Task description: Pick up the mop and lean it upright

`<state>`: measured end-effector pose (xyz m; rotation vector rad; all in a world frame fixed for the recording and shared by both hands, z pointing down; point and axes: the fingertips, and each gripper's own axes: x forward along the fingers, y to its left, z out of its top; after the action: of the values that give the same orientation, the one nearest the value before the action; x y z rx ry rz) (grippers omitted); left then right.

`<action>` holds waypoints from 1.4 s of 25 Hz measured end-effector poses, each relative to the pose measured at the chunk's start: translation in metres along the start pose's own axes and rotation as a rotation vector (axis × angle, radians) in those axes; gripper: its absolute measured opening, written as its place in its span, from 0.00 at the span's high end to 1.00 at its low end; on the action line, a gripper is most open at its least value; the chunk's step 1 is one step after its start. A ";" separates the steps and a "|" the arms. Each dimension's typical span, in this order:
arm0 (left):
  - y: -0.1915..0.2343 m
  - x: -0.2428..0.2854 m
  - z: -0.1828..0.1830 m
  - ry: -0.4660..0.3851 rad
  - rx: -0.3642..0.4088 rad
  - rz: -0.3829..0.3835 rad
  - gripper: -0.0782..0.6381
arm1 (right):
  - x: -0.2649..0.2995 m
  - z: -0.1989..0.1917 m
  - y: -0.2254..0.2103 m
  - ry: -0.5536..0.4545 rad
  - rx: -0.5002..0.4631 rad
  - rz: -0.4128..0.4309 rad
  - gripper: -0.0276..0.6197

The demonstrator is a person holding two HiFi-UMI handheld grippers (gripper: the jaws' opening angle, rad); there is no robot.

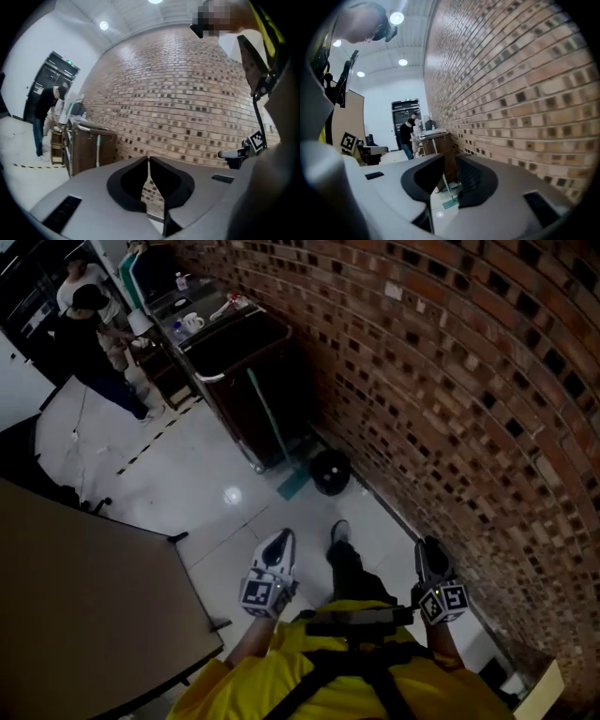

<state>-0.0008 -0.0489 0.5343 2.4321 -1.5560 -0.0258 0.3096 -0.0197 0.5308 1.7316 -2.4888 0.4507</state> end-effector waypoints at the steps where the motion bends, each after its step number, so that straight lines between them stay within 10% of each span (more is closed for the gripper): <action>1: 0.023 0.011 0.001 0.005 0.001 0.054 0.87 | 0.040 0.002 0.003 0.014 -0.009 0.055 0.79; 11: 0.222 0.093 0.061 -0.110 -0.039 0.444 0.87 | 0.436 0.046 0.118 0.077 -0.147 0.527 0.68; 20: 0.313 0.114 0.071 -0.085 -0.095 0.637 0.87 | 0.714 0.008 0.204 0.161 -0.285 0.579 0.68; 28: 0.383 0.096 0.079 -0.017 -0.131 0.692 0.87 | 0.800 -0.038 0.234 0.241 -0.352 0.498 0.78; 35: 0.427 0.112 0.125 -0.079 -0.060 0.674 0.87 | 0.733 -0.042 0.238 0.257 -0.380 0.521 0.79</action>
<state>-0.3516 -0.3435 0.5218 1.7673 -2.2848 -0.0424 -0.1790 -0.5952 0.6915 0.8309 -2.5906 0.1892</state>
